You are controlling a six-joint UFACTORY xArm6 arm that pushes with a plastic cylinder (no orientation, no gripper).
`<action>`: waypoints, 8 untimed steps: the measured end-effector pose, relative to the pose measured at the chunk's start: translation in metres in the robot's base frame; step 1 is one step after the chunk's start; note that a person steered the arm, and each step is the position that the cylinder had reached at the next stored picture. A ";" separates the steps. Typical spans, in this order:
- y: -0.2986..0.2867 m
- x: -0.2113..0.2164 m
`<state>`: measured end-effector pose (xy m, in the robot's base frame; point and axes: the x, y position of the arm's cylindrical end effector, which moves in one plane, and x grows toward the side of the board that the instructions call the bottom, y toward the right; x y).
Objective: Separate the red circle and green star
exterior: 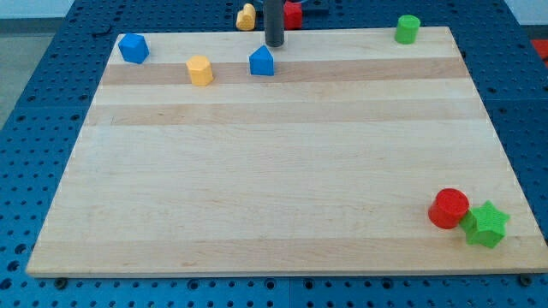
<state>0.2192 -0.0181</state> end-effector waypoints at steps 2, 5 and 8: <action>0.104 0.031; 0.287 0.135; 0.362 0.274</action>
<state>0.4928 0.3434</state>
